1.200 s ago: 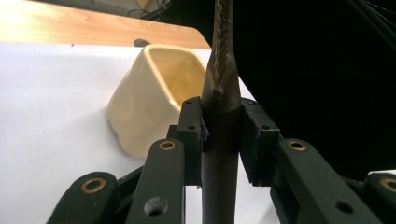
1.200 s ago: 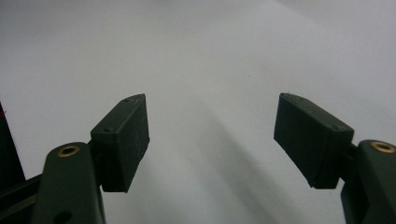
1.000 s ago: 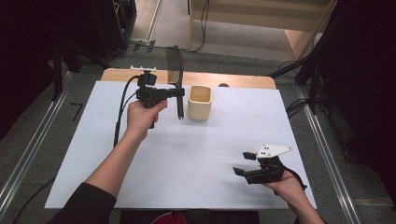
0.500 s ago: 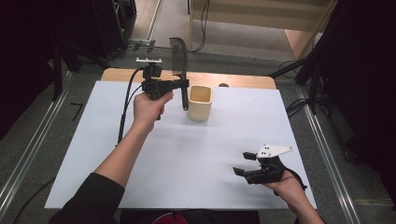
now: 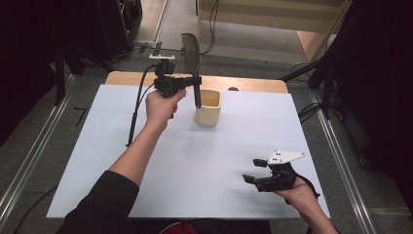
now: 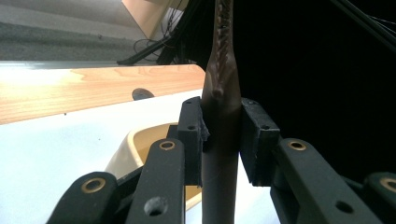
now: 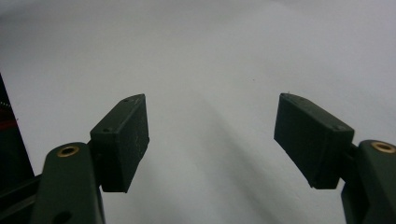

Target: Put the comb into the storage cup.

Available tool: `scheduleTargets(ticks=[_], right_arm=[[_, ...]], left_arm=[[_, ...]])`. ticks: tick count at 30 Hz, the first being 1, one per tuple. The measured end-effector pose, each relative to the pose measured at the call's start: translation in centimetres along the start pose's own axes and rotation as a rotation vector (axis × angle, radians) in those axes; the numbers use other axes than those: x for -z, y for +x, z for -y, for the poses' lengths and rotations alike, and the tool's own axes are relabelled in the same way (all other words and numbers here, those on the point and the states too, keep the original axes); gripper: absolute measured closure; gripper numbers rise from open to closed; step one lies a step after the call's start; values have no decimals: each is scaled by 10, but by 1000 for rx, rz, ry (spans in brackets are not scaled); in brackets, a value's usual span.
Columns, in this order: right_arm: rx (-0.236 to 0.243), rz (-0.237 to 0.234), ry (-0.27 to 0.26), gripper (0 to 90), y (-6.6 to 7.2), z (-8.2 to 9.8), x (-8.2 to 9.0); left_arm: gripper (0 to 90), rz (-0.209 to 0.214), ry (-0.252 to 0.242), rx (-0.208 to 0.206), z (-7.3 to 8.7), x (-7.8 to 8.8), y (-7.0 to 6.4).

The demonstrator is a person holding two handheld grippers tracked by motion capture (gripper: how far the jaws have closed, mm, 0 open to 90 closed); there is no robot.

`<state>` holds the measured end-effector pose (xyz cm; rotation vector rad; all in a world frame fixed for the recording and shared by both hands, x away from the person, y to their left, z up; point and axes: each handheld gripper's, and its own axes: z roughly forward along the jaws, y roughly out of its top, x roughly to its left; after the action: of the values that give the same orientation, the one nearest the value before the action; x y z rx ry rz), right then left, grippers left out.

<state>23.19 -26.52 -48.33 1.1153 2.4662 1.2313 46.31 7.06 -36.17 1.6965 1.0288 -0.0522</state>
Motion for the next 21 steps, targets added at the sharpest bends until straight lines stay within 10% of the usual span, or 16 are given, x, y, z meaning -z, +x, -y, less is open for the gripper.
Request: scheduleTargets(ticks=[21], right_arm=[[-3, -17, -12, 243, -1, -4, -2]], left_arm=[[735, -39, -49, -80, -10, -35, -1]])
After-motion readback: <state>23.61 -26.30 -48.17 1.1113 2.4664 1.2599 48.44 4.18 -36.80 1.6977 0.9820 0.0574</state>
